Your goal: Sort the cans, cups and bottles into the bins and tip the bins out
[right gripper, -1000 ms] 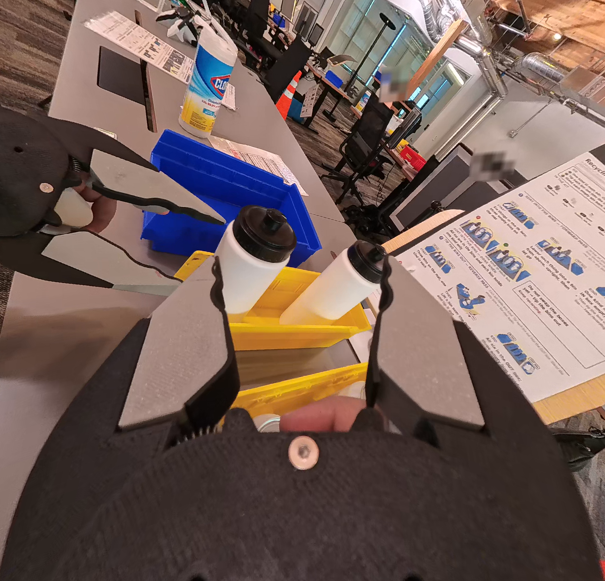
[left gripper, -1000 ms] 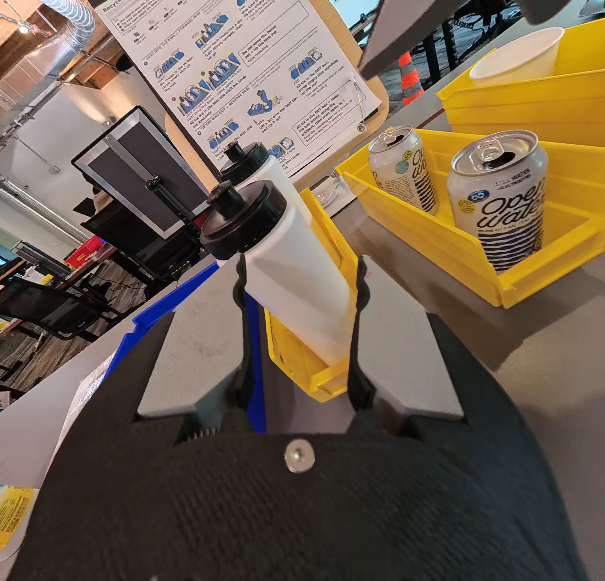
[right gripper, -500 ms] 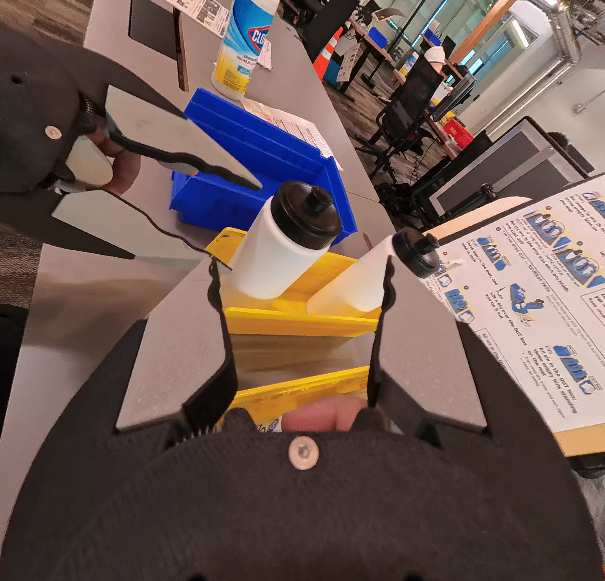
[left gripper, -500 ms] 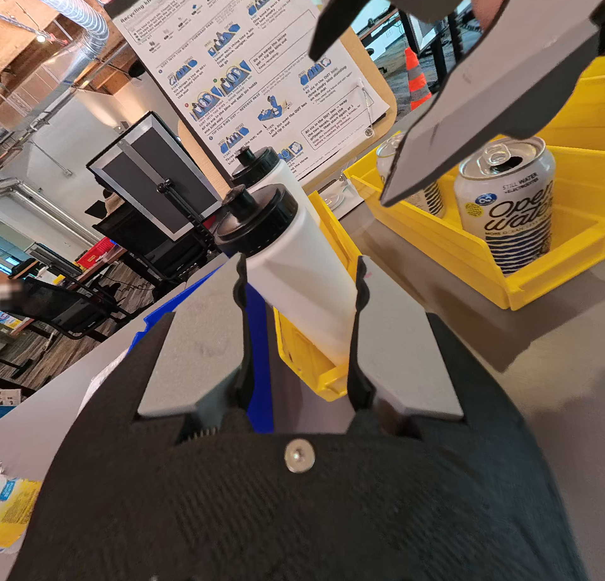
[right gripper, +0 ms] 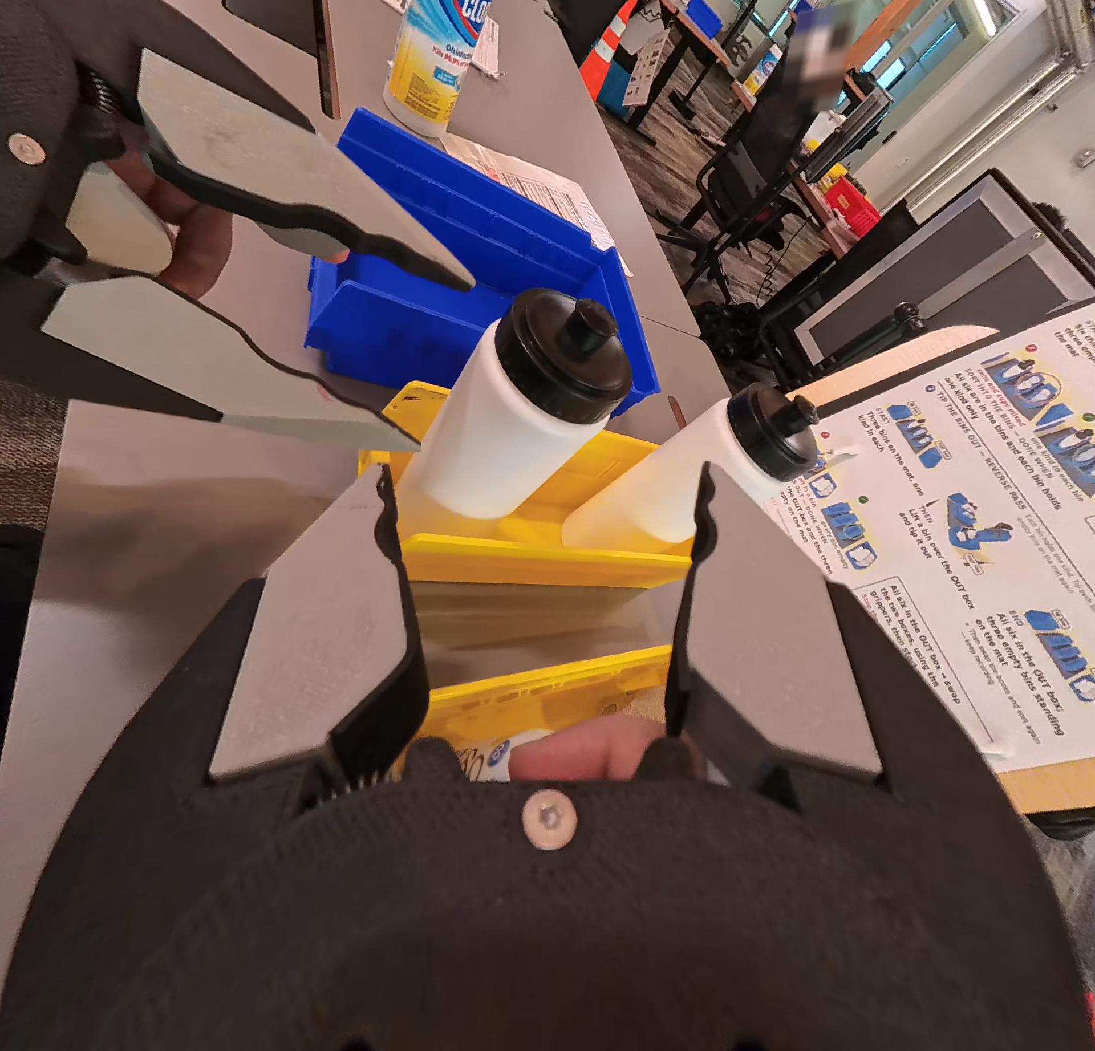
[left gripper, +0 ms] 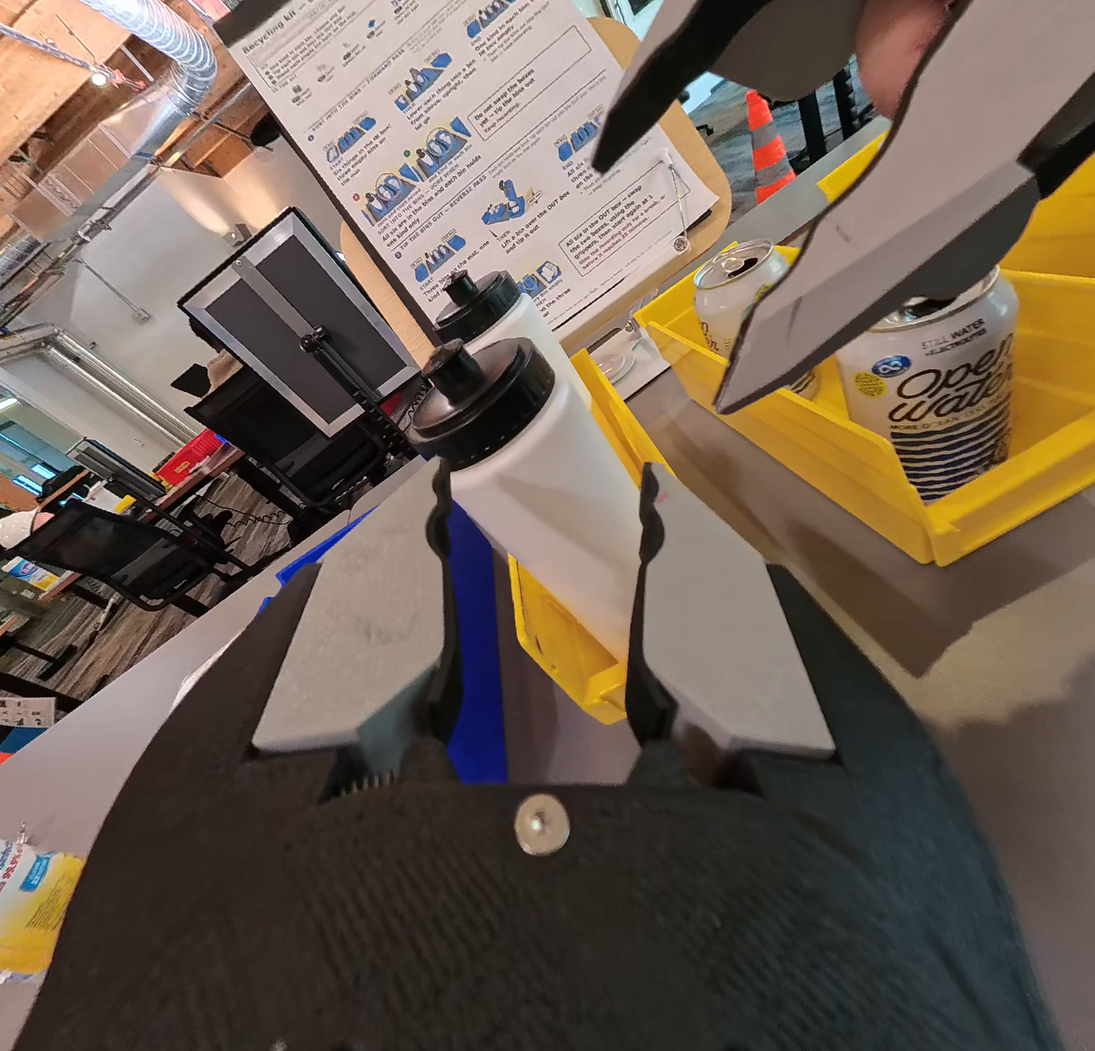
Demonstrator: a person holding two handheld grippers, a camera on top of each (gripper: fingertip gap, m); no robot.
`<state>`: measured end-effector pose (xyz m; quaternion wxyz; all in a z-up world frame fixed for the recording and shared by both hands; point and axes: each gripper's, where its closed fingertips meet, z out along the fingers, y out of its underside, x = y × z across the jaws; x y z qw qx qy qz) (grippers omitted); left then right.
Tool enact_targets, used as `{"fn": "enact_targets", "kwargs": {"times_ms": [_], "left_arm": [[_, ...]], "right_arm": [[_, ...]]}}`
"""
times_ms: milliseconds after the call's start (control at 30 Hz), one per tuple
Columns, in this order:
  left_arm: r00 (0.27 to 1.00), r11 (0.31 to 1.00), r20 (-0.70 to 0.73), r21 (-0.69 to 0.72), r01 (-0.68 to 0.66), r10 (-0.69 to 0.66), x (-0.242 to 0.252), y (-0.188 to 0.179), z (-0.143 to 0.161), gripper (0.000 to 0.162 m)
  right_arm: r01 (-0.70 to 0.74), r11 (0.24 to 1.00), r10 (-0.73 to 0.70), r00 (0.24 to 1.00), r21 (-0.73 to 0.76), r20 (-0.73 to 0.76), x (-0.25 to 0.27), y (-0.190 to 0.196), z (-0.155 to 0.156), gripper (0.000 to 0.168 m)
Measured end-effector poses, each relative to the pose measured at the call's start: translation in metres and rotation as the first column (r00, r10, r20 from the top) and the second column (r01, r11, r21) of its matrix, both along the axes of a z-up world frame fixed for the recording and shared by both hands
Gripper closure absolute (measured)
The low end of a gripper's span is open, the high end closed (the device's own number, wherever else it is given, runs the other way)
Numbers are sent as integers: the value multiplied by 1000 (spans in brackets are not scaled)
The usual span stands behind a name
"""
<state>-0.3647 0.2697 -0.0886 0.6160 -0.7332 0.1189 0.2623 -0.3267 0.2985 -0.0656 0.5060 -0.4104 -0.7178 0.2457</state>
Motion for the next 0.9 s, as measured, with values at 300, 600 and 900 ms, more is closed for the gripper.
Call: {"fn": "enact_targets", "kwargs": {"times_ms": [300, 600, 900], "left_arm": [[999, 999, 42, -9, 33, -33, 14, 2, -4, 100], [990, 992, 132, -126, -30, 46, 6, -14, -47, 100], [940, 971, 272, -171, -165, 207, -31, -23, -84, 100]], "right_arm": [[58, 998, -59, 998, -13, -32, 13, 25, 13, 68], [112, 991, -119, 987, -69, -109, 24, 46, 37, 69], [106, 992, -116, 978, -68, -175, 40, 41, 58, 70]]}}
